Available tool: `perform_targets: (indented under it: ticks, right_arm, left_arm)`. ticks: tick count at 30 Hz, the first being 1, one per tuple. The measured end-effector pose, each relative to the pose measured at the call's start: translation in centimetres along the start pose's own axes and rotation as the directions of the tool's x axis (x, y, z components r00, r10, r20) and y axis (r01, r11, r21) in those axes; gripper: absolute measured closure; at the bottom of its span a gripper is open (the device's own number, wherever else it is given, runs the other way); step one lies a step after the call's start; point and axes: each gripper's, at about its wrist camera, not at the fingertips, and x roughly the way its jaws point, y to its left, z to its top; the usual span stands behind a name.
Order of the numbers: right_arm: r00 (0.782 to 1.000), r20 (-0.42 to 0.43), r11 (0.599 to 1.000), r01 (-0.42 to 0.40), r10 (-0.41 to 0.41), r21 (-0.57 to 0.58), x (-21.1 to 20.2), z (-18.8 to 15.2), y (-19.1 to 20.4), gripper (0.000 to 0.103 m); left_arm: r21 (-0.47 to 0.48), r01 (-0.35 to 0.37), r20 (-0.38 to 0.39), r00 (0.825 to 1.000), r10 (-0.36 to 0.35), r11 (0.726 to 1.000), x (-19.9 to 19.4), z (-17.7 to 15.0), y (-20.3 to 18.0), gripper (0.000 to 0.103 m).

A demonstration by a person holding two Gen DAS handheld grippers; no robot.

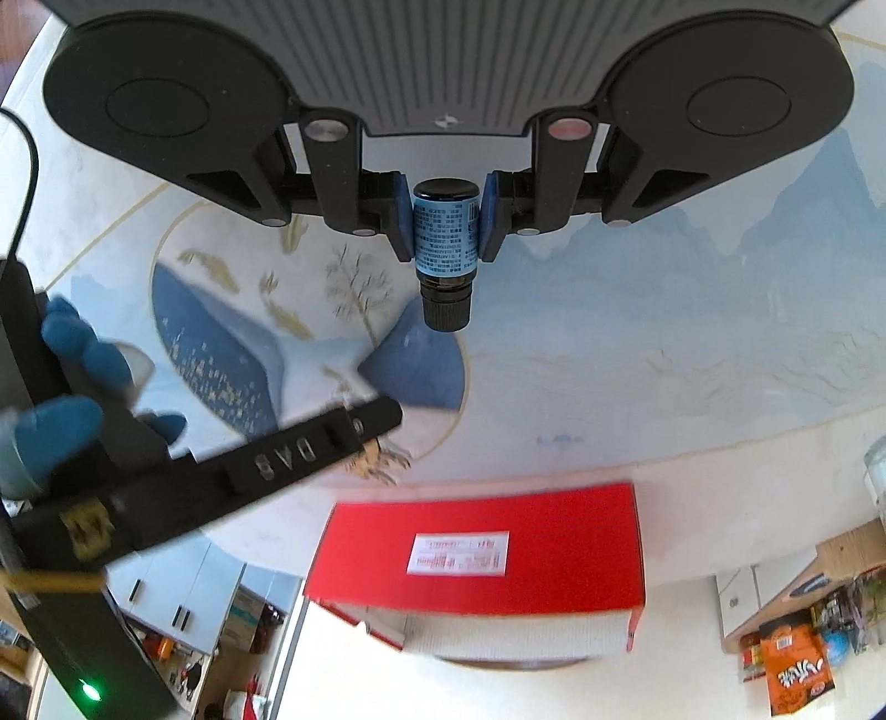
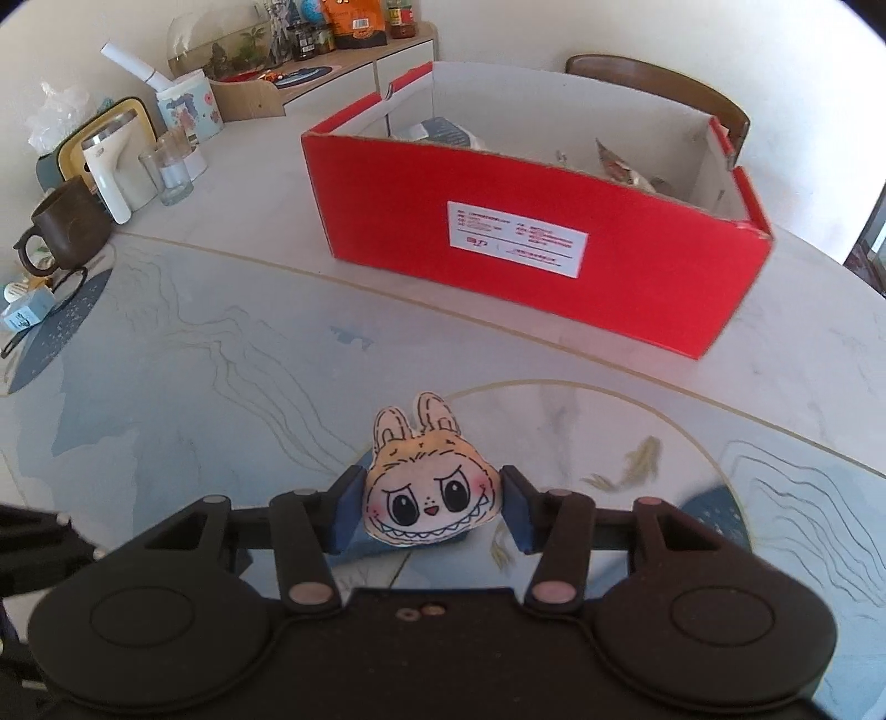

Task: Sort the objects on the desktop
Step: 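Lift and carry the bottle and plush bunny over the red box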

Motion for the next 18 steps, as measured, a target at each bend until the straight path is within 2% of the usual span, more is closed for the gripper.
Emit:
perform_targets:
  ticks: [18]
  right_arm:
    - [0.993,0.109,0.997,-0.055,0.05,0.048,-6.4,2.5,-1.5,0.052]
  left_arm:
    - [-0.004,0.0,0.15,0.989,0.0,1.0,-2.8,10.3,0.5,0.08]
